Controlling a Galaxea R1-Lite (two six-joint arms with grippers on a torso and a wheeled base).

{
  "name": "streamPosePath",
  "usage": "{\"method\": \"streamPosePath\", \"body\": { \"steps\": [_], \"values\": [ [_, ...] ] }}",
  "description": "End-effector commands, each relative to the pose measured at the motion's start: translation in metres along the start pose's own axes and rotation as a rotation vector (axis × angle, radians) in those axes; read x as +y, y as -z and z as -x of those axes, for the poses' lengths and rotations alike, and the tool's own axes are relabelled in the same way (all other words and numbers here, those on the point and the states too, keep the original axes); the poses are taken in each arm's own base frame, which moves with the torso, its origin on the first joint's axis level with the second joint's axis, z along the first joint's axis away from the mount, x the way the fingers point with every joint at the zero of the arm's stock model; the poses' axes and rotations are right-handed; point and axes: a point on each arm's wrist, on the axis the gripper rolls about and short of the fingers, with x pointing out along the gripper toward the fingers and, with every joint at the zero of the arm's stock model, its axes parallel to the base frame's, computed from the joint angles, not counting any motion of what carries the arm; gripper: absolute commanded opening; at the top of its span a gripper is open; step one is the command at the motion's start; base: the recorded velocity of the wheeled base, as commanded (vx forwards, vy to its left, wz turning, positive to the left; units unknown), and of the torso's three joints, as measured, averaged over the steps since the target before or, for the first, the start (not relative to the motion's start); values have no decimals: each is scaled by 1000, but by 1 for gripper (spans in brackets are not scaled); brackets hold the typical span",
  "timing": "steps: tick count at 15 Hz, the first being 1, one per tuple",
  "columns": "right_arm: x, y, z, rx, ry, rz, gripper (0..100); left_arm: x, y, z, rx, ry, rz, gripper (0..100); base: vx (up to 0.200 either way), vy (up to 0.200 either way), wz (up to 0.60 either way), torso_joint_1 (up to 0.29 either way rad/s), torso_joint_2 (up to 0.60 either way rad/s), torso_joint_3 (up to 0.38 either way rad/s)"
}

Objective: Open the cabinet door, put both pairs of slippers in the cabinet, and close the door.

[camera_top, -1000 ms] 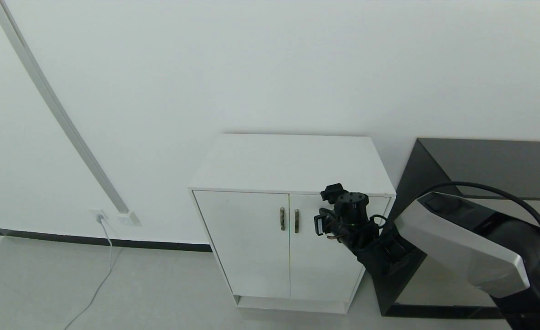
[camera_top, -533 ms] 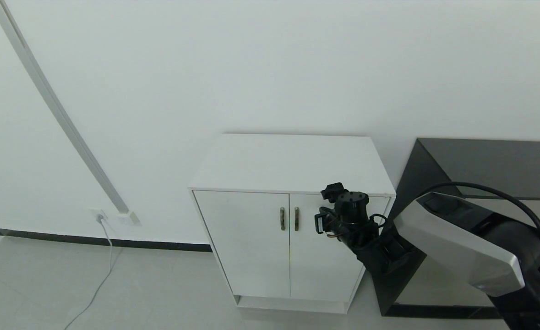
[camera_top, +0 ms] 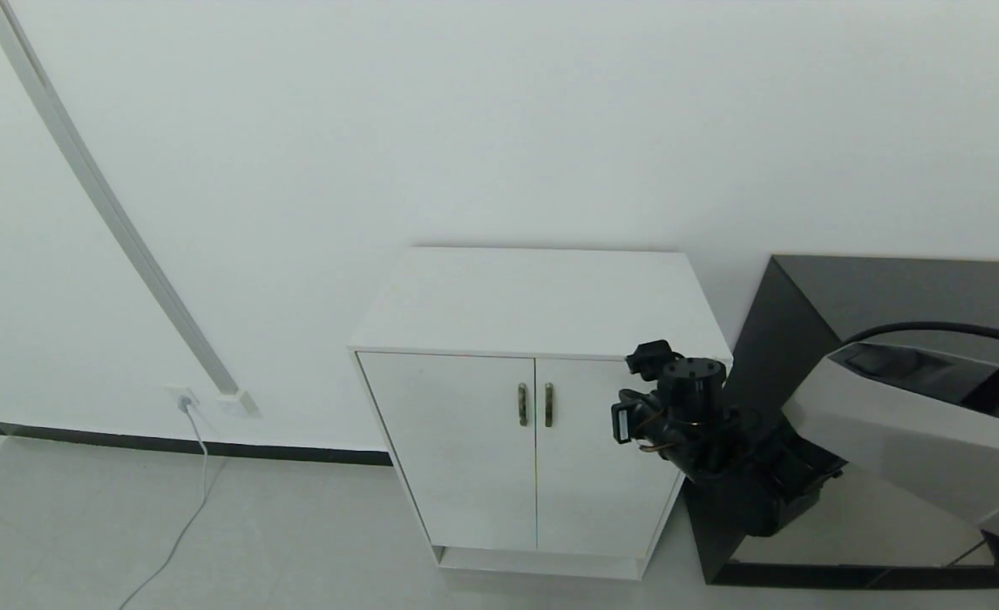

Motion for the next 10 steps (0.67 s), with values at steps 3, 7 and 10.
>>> {"method": "streamPosePath", "body": {
  "steps": [3,7,10],
  "values": [
    [-32,-27,68,-48,45,-21,0,0,0,0,-1,-2,3,0,0,0,0,0,0,0],
    [-54,-39,117,-59,114,-31,0,0,0,0,-1,-4,3,0,0,0,0,0,0,0],
    [-72,-35,152,-38,157,-36,0,0,0,0,-1,-4,3,0,0,0,0,0,0,0]
  ]
}}
